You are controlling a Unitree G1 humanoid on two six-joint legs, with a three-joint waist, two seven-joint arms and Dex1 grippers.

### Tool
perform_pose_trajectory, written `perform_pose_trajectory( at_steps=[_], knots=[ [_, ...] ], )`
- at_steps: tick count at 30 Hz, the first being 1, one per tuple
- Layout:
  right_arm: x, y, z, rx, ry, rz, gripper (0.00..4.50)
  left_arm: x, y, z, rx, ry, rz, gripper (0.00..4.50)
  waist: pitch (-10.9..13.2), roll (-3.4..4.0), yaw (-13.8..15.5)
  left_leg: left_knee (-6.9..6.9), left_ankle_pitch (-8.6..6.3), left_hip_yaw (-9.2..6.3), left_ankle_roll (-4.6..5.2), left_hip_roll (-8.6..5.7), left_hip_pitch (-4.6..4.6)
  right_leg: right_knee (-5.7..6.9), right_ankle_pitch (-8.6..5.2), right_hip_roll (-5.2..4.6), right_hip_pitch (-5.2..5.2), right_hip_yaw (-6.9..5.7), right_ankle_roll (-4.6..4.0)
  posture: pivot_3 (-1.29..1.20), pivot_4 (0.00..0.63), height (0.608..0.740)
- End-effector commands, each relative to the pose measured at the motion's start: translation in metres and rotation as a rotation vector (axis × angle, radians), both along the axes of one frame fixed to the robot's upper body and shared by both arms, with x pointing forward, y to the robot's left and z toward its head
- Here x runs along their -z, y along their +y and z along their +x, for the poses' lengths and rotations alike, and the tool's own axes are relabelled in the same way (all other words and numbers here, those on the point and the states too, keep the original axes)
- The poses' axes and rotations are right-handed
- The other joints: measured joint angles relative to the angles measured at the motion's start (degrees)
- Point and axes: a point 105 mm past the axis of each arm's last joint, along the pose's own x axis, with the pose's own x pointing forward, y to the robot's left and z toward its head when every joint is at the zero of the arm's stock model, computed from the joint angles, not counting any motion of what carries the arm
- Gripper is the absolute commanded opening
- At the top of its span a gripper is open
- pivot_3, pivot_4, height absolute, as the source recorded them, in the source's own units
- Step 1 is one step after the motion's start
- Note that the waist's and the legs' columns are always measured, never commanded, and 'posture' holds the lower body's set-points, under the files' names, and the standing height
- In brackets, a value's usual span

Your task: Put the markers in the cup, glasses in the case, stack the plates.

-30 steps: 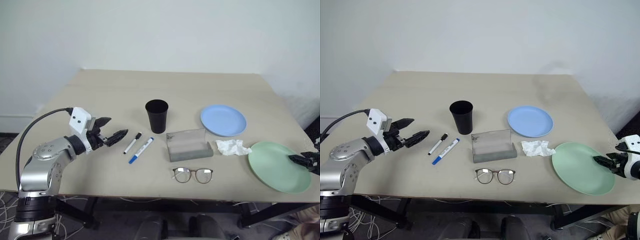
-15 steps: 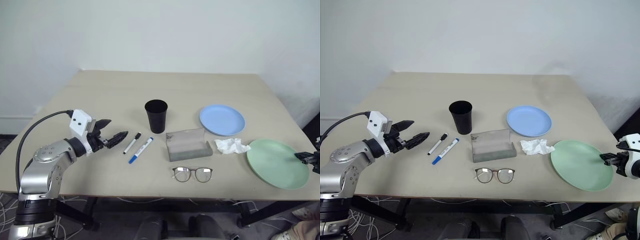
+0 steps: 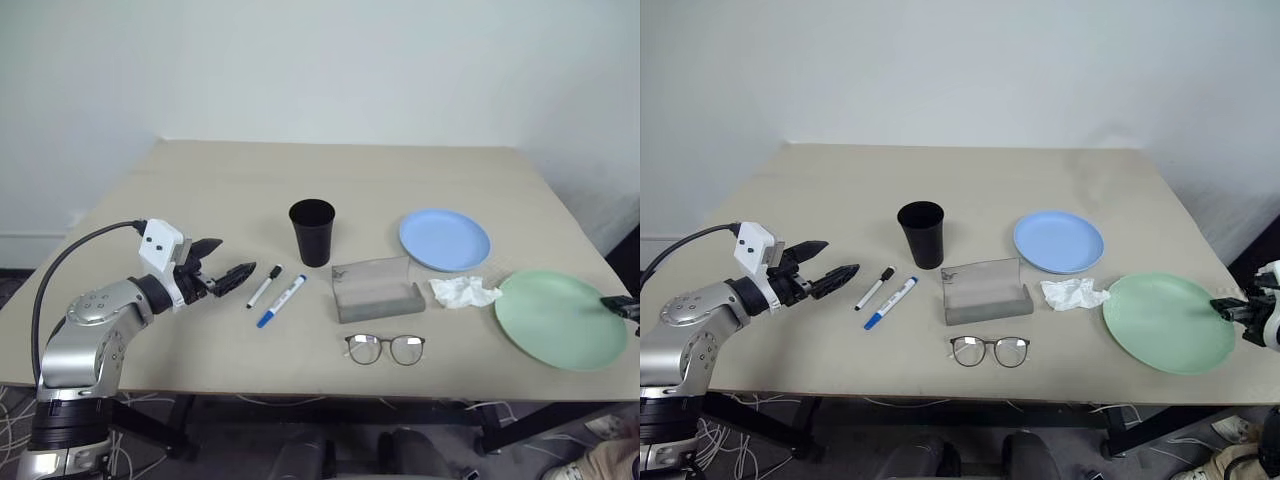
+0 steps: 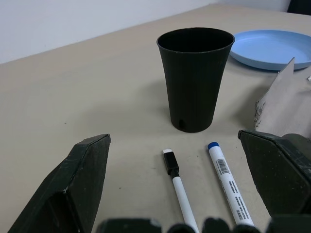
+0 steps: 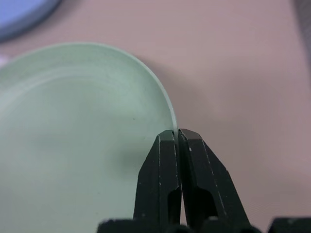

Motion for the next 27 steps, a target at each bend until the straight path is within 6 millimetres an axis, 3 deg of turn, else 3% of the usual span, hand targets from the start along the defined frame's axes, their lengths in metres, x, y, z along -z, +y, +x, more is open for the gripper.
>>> perform_pose_trajectory(
  at_steps=[1,7,13,18,27],
  knots=[
    [-0.039,-0.014,0.007,0.101,-0.150,0.061,0.01,-0.015,-0.001,0.002,0.006,-0.061,0.017,4.50,0.01,0.02,0.00,-0.01,0.00,0.00,0.00,0.00,0.00,0.00,0.00,0.00,-0.01,0.00,0.00,0.00,0.000,0.738],
    [-0.048,-0.014,0.014,0.185,-0.216,0.211,0.01,-0.013,-0.001,0.002,0.006,-0.057,0.024,4.50,0.01,0.03,-0.16,-0.05,0.00,0.00,0.00,0.01,0.00,0.00,0.00,0.01,-0.02,0.00,0.00,0.00,0.000,0.738],
    [-0.041,0.000,0.025,0.194,-0.207,0.311,0.01,-0.013,0.000,0.002,0.004,-0.057,0.030,4.50,0.01,0.06,-0.16,-0.06,-0.03,0.02,0.03,0.00,-0.02,-0.02,0.00,0.01,-0.03,0.00,0.00,0.00,0.000,0.738],
    [-0.034,0.046,0.050,0.042,-0.167,0.391,0.01,-0.015,0.002,0.002,0.003,-0.056,0.037,4.50,0.01,0.05,-0.73,-0.06,-0.02,0.08,0.03,0.04,0.00,-0.01,0.01,0.04,-0.02,0.02,0.01,0.00,0.000,0.738],
    [-0.062,0.135,0.090,-0.182,-0.236,0.387,0.01,-0.017,0.005,0.003,-0.005,-0.057,0.049,4.50,-0.02,0.17,-0.63,-0.07,-0.05,0.01,0.05,0.02,-0.06,0.00,0.20,0.01,-0.08,0.03,0.27,0.00,0.000,0.738]
  ],
)
